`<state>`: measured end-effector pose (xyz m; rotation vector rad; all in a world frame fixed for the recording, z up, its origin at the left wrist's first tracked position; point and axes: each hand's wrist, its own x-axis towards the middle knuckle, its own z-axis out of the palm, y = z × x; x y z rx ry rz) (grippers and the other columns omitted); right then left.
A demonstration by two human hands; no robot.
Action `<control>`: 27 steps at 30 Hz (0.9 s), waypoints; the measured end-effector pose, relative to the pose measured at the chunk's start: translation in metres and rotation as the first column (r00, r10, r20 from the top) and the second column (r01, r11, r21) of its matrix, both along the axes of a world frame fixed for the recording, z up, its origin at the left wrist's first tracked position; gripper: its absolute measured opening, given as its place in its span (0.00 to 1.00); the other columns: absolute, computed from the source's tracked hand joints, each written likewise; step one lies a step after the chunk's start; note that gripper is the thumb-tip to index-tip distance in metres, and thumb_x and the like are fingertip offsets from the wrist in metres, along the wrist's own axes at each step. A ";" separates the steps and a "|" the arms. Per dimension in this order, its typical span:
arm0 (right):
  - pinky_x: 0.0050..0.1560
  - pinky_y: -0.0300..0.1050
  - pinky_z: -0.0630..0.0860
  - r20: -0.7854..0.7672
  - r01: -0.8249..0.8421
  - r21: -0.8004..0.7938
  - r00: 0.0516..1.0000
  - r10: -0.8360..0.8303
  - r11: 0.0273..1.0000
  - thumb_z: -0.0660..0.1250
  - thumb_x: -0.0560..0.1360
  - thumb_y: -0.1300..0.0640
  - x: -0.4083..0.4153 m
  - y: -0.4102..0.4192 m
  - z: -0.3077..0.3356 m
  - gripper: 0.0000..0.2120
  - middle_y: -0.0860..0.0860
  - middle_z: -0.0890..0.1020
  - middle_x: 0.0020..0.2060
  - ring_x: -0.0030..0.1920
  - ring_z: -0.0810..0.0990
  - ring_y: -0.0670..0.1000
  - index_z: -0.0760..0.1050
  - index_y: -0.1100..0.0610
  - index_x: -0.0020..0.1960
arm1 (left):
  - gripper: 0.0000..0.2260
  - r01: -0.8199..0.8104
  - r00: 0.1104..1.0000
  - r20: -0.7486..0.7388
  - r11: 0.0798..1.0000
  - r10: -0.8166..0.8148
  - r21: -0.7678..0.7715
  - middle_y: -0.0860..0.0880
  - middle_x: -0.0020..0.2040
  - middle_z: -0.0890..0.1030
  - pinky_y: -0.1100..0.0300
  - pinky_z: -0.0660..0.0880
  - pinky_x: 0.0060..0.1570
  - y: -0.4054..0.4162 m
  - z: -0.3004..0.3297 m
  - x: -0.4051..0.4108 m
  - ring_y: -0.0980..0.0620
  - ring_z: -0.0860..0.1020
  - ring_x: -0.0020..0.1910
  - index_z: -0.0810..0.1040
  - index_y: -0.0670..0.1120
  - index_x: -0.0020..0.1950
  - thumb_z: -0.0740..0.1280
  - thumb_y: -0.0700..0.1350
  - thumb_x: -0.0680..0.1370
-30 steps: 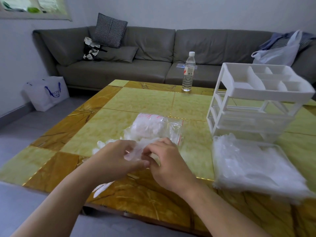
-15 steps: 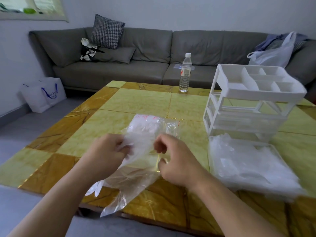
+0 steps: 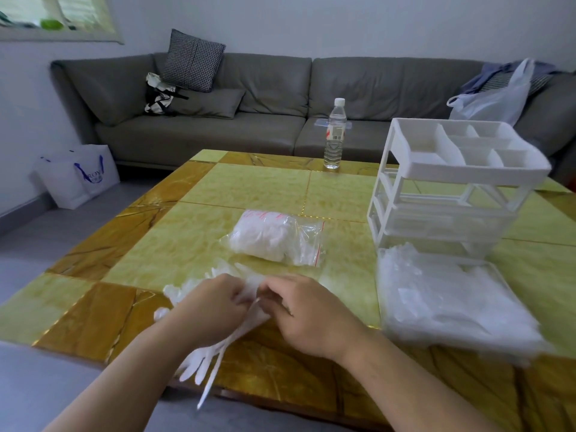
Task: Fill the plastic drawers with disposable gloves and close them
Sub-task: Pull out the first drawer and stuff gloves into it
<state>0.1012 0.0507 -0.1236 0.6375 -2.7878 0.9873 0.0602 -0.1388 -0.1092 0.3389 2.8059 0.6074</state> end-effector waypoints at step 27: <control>0.57 0.45 0.77 0.024 -0.065 0.256 0.998 0.061 0.965 0.69 0.72 0.67 0.004 0.018 0.004 0.24 0.40 0.79 0.54 0.56 0.76 0.45 0.75 0.42 0.61 | 0.17 0.010 1.000 -0.021 1.000 -0.010 0.021 0.52 0.29 0.65 0.62 0.59 0.30 0.006 0.015 0.007 0.54 0.62 0.28 0.63 0.46 0.34 0.66 0.46 0.79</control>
